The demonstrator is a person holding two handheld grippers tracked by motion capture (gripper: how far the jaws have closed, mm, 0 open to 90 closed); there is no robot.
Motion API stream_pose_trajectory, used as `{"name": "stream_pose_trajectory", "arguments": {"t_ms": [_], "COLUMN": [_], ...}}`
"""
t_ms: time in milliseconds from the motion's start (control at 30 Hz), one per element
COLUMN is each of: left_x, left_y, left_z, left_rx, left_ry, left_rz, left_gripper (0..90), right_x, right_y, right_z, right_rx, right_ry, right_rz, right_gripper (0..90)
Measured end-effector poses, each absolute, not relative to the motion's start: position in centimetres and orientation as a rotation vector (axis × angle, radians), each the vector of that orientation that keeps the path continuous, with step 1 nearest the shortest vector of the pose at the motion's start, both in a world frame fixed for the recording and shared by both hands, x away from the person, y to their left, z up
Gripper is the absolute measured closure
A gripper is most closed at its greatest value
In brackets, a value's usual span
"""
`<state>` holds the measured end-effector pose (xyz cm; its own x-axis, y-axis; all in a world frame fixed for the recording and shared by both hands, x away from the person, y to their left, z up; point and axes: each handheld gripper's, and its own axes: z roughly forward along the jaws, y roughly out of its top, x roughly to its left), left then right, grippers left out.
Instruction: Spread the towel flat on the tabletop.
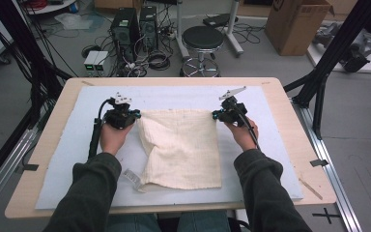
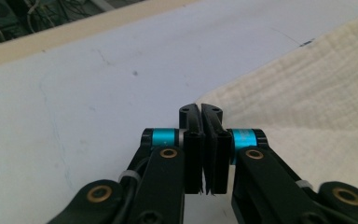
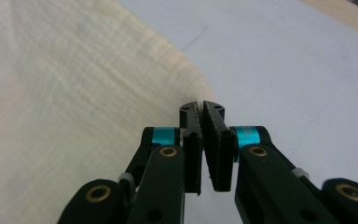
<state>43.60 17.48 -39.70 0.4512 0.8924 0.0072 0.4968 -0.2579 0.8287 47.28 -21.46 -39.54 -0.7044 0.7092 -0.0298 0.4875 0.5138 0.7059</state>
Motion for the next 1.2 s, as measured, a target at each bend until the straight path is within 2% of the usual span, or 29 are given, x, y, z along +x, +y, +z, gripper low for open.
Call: {"name": "stream_pose_trajectory", "arguments": {"t_ms": [33, 67, 200, 400, 500, 667, 967, 1100, 1200], "left_x": [43.9, 43.9, 42.9, 39.2, 37.1, 33.3, 29.1, 28.3, 28.1], "left_y": [17.4, 17.5, 17.9, 18.9, 19.5, 19.8, 18.6, 17.7, 17.3], "left_z": [-39.7, -39.7, -39.7, -39.9, -40.0, -40.3, -42.0, -42.8, -43.3], "left_rx": [1.904, 1.898, 1.937, 1.935, 1.929, 1.933, 2.043, 2.105, 2.135], "left_ry": [1.18, 1.162, 1.096, 0.998, 0.96, 0.885, 0.779, 0.726, 0.709], "left_rz": [0.615, 0.6, 0.58, 0.52, 0.487, 0.445, 0.315, 0.255, 0.206], "left_gripper": [69.8, 66.3, 63.1, 63.9, 63.7, 63.2, 61.6, 60.5, 60.9], "right_x": [47.7, 47.9, 47.5, 44.8, 43.0, 39.0, 32.7, 31.6, 31.1], "right_y": [-21.5, -21.7, -22.0, -22.7, -22.7, -22.1, -21.6, -21.5, -21.4], "right_z": [-39.8, -40.0, -40.3, -39.6, -38.9, -38.3, -41.1, -42.7, -43.4], "right_rx": [1.021, 1.035, 1.051, 1.0, 0.978, 0.825, 0.657, 0.611, 0.583], "right_ry": [2.424, 2.43, 2.486, 2.483, 2.521, 2.543, 2.704, 2.828, 2.848], "right_rz": [0.985, 0.991, 1.042, 1.156, 1.195, 1.251, 1.264, 1.195, 1.123], "right_gripper": [74.4, 72.5, 66.6, 63.5, 59.8, 58.8, 57.6, 56.6, 59.2]}}
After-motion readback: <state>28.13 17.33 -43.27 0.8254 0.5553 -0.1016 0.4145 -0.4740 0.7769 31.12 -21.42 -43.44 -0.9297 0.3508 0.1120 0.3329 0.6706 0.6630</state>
